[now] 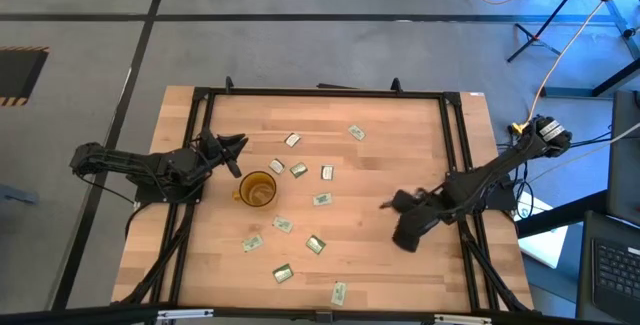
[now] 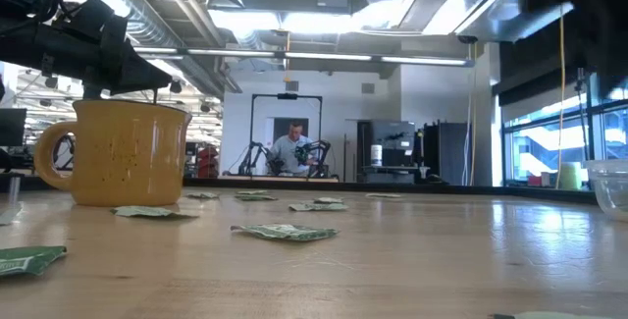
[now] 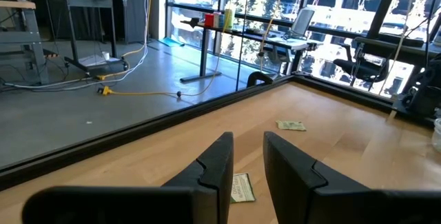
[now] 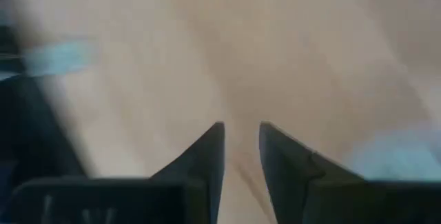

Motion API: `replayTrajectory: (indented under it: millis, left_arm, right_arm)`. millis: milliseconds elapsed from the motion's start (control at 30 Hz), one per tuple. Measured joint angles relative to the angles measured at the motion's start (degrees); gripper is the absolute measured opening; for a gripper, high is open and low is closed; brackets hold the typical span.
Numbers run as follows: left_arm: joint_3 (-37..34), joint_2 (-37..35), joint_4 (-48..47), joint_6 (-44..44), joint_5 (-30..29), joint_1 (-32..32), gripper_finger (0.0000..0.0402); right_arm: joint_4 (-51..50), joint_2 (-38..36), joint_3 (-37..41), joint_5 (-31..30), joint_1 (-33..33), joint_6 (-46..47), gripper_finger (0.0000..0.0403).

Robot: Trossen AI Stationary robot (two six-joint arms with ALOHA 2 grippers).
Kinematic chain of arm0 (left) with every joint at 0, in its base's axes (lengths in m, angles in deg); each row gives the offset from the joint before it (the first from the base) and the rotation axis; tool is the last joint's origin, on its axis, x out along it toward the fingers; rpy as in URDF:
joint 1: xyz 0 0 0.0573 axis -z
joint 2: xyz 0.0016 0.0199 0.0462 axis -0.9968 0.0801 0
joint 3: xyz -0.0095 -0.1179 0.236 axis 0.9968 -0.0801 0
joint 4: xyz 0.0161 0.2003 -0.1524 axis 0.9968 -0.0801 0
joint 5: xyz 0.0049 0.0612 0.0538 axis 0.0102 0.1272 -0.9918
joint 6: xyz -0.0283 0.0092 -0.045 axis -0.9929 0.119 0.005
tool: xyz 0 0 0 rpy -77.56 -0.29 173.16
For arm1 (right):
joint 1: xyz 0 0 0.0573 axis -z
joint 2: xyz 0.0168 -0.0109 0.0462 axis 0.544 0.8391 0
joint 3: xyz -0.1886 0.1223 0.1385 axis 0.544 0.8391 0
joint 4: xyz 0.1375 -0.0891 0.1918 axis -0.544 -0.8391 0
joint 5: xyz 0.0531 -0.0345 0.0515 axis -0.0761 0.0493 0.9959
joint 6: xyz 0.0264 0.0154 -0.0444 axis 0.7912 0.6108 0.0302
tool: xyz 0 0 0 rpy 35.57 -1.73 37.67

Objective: Pick and place Stevia / Truvia into bins
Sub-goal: Put the green stevia packet into the transparent container

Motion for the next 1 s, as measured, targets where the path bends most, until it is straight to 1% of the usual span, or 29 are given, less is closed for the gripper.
replayTrajectory:
  millis: [133, 200, 267, 433, 467, 600, 667, 767, 900, 1000]
  left_arm:
    - [0.0, 0.0, 0.0, 0.0, 0.0, 0.0, 0.0075]
    - [0.0, 0.0, 0.0, 0.0, 0.0, 0.0, 0.0075]
    - [0.0, 0.0, 0.0, 0.0, 0.0, 0.0, 0.0075]
    - [0.0, 0.0, 0.5, 0.1, 0.0, 0.0, 0.0075]
    - [0.0, 0.0, 1.0, 0.1, 0.1, 0.0, 0.0075]
    - [0.0, 0.0, 1.3, 0.1, 0.0, 0.0, 0.0075]
    - [0.0, 0.0, 1.3, 0.1, 0.0, 0.0, 0.0075]
    - [0.0, 0.0, 1.3, 0.1, 0.0, 0.0, 0.0075]
    - [0.0, 0.0, 1.3, 0.1, 0.0, 0.0, 0.0075]
    - [0.0, 0.0, 1.2, 0.1, 0.0, 0.0, 0.0075]
  right_arm:
    - [18.1, 0.7, 0.2, -1.1, 0.0, -19.9, 0.0091]
    - [23.6, 1.7, 0.2, -1.1, 0.0, -26.5, 0.0088]
    - [27.7, 2.4, 0.2, -1.1, 0.2, -30.3, 0.0085]
    - [28.9, 2.5, 0.2, -1.7, 1.0, -33.4, 0.0079]
    - [28.7, 2.5, 0.3, -3.3, 1.2, -34.3, 0.0077]
    - [28.2, 2.5, 0.3, -14.4, 3.6, -35.7, 0.007]
    - [28.1, 2.5, 0.3, -17.0, 5.9, -35.8, 0.0068]
    - [28.0, 2.5, 0.3, -17.1, 11.1, -35.3, 0.0067]
    - [24.3, 2.5, 0.3, -16.7, 21.0, -32.3, 0.0068]
    - [22.5, 2.5, 0.3, -11.4, 29.4, -34.0, 0.0068]
